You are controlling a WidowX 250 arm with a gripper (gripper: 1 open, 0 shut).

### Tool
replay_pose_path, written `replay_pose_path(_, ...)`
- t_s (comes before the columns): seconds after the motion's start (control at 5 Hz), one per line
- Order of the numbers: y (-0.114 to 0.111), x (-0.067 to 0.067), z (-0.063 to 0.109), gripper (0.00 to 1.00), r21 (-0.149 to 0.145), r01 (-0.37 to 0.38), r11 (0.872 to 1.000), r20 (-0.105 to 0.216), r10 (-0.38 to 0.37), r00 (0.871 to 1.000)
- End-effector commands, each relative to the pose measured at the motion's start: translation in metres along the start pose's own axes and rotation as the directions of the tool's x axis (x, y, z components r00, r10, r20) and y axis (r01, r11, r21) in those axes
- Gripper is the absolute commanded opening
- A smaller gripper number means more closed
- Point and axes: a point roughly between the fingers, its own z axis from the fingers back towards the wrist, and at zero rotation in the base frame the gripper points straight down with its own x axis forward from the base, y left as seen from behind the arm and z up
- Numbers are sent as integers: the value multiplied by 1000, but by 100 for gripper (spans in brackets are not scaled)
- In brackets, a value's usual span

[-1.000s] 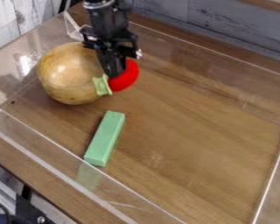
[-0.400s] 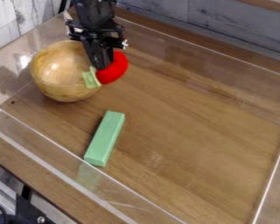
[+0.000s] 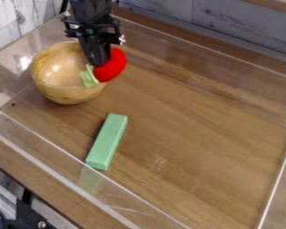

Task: Move the red object to the left side of the table

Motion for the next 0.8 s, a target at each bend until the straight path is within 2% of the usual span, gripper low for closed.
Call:
replay_pose_path(0.0, 9, 6, 24, 0, 35, -11, 999, 65, 8, 998)
replay_pose_path(0.6, 12, 4, 34, 0, 20, -25, 999, 60, 24, 998)
